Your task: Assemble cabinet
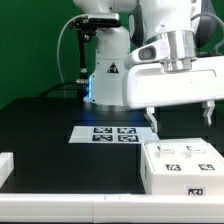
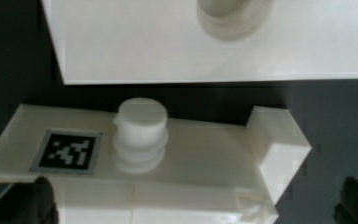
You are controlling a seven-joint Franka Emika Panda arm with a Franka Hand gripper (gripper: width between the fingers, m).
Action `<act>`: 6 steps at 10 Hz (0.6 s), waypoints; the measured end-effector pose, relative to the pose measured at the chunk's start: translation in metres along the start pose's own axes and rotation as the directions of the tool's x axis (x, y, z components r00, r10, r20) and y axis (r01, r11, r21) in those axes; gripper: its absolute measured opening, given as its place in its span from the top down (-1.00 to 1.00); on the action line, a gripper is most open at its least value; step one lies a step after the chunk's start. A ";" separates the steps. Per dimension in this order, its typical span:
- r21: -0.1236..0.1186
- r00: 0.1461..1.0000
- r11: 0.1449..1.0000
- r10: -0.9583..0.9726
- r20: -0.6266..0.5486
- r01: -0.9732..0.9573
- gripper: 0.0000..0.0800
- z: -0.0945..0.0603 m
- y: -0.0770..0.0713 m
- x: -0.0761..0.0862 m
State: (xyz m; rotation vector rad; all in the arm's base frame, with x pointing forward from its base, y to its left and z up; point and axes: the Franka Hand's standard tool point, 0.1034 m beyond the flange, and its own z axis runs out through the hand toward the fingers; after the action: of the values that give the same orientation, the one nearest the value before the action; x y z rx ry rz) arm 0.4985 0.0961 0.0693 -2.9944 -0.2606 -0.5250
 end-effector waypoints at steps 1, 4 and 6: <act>-0.001 1.000 1.000 0.001 0.002 -0.001 -0.99 0.001 0.001 -0.001; -0.039 0.995 0.997 0.069 -0.067 -0.072 -0.99 0.020 0.037 -0.006; -0.036 0.994 0.997 0.066 -0.085 -0.069 -0.99 0.028 0.032 -0.022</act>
Offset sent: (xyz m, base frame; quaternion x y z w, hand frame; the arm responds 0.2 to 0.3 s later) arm 0.0086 -0.0292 -0.0236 0.0363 0.0937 0.0307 0.9945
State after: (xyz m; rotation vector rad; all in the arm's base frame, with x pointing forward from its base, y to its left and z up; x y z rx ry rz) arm 0.4933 0.0643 0.0331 -2.9968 -0.1437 -0.6542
